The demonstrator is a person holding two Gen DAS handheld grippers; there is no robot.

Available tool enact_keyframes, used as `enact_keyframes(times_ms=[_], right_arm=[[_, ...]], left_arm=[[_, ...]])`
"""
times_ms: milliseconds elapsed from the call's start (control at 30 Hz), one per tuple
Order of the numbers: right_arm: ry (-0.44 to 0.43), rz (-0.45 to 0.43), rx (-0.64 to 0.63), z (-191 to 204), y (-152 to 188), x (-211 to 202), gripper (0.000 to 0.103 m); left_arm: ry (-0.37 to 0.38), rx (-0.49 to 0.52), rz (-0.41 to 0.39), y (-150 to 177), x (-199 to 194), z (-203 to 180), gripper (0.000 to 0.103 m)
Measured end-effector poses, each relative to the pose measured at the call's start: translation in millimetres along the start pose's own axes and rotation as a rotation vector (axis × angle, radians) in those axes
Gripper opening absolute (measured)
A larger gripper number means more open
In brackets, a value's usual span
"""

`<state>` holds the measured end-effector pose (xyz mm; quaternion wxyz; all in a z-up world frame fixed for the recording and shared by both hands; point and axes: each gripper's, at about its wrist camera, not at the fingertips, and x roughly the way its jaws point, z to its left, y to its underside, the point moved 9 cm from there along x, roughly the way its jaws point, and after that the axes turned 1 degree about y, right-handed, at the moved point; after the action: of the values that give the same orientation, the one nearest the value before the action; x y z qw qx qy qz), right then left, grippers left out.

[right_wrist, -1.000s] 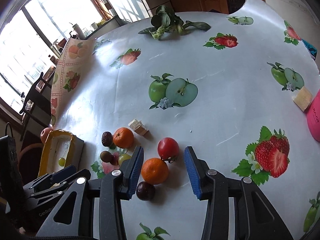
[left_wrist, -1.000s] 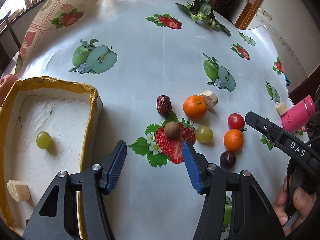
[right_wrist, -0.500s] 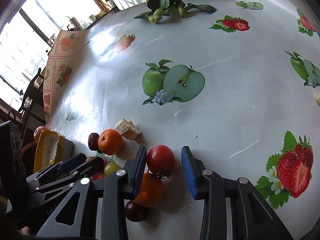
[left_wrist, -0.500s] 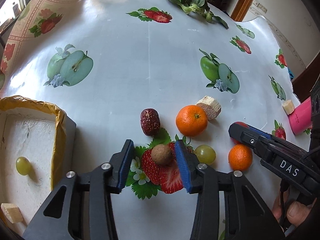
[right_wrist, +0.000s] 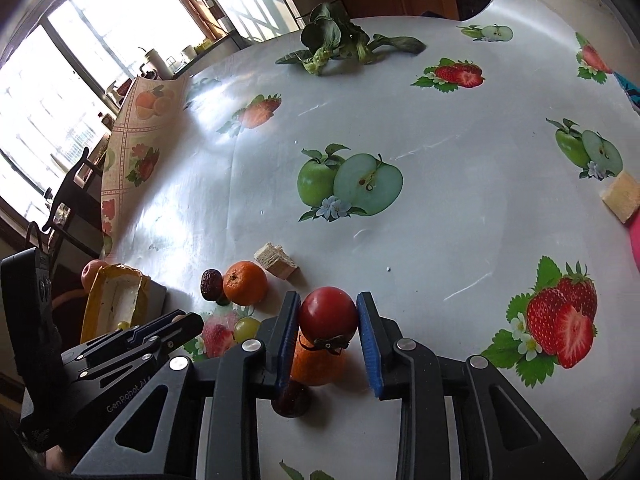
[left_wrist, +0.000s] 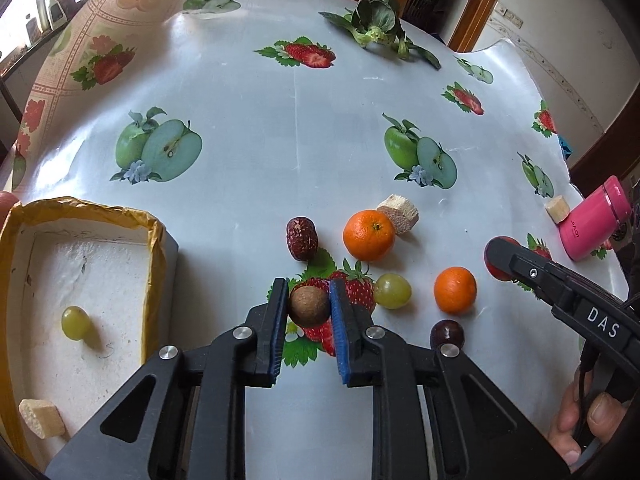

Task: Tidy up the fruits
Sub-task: 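Carry the tomato in the right gripper while the left gripper carries the kiwi toward the tray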

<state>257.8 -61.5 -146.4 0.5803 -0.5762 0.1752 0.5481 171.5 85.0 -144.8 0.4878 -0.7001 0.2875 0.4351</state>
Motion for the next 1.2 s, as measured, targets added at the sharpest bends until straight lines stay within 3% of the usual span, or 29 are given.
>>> enact_keyframes(times_ms=[600,1200], right_arm=[[-0.04,-0.082,-0.08,60.2,33.0,-98.3,0.029],[-0.071,-0.057,-0.197,122.6,73.1,-108.5,0.029]], left_arm=[[-0.056,0.005,-0.091,21.5,-92.7,16.2,0.018],[-0.192,-0.046,-0.105,53.5,-130.7,76.4,0.018]])
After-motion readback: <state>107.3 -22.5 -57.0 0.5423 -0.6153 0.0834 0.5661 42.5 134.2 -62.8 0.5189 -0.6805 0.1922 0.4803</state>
